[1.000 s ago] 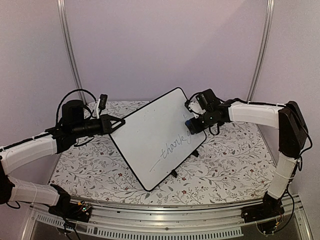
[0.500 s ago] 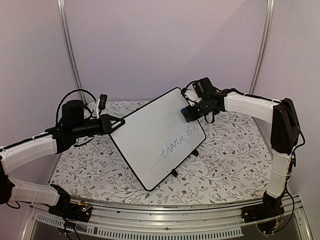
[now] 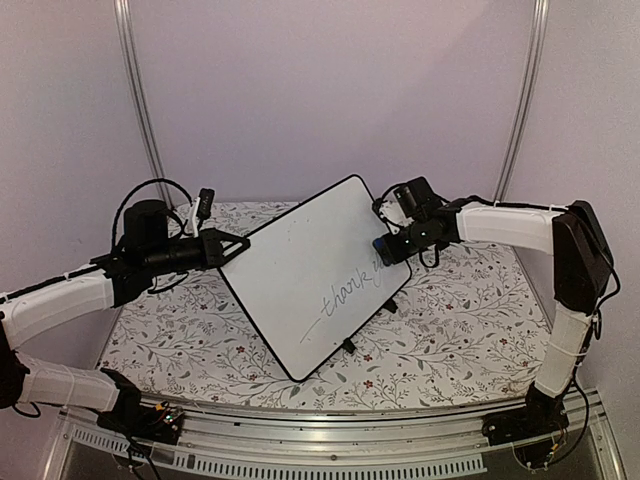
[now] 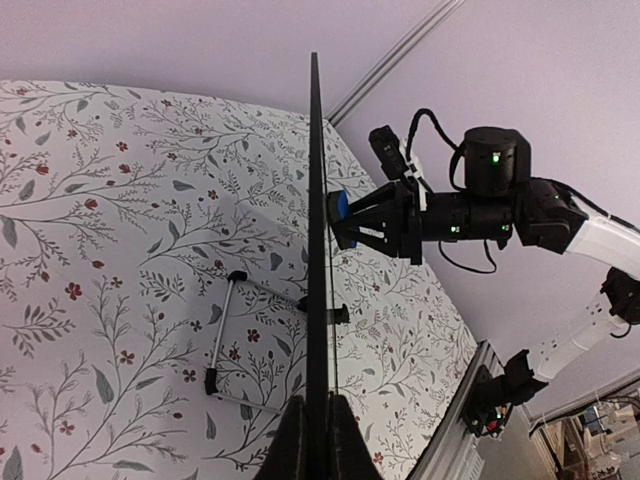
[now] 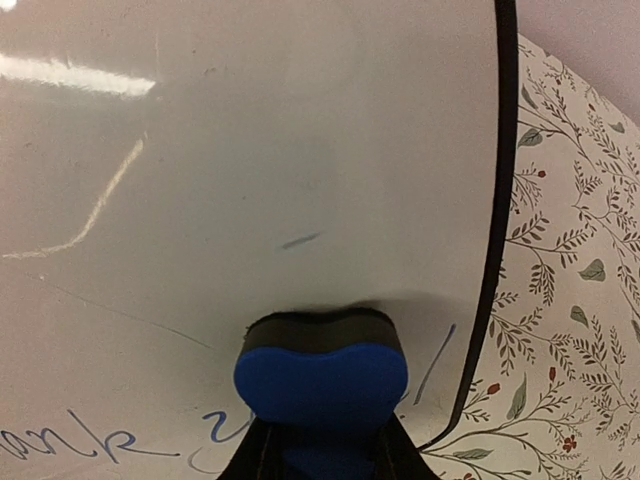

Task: Erase the whiteboard
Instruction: Erase the whiteboard on the whiteboard stand.

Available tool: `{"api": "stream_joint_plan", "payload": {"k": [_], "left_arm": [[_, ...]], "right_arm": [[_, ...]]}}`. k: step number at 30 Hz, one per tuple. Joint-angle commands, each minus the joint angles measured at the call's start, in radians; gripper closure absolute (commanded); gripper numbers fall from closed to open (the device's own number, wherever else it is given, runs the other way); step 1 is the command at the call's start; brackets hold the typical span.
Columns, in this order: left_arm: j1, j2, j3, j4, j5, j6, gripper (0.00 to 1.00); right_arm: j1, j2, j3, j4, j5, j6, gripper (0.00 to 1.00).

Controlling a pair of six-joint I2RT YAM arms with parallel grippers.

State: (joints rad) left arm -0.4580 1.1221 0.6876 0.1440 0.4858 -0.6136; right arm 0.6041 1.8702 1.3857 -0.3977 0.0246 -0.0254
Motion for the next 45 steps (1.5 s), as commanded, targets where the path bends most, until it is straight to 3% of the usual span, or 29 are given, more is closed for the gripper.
{"api": "stream_joint_plan", "payload": {"k": [1, 13, 24, 30, 40, 45], "left_arm": [[-0.016, -0.03, 0.019, 0.119, 0.086, 0.069, 1.0], [-0.016, -0.028, 0.019, 0.117, 0.085, 0.072, 1.0], [-0.016, -0.027, 0.019, 0.119, 0.086, 0.069, 1.0], [-0.017, -0.028, 0.018, 0.118, 0.082, 0.071, 1.0], [-0.016, -0.016, 0.02, 0.121, 0.087, 0.068, 1.0], [-0.016, -0.01, 0.018, 0.124, 0.087, 0.066, 1.0]], "right_arm": [[-0.006, 0.023, 0.003, -0.007, -0.014, 0.006, 1.0], [-0.031, 0.102, 0.24, -0.049, -0.038, -0.02, 1.0], [-0.081, 0.152, 0.337, -0.059, -0.043, -0.018, 1.0], [-0.079, 0.133, 0.24, -0.048, -0.103, -0.019, 1.0], [-0.077, 0.004, -0.086, 0.051, -0.125, 0.021, 1.0], [-0.071, -0.016, -0.129, 0.074, -0.126, 0.05, 1.0]]}}
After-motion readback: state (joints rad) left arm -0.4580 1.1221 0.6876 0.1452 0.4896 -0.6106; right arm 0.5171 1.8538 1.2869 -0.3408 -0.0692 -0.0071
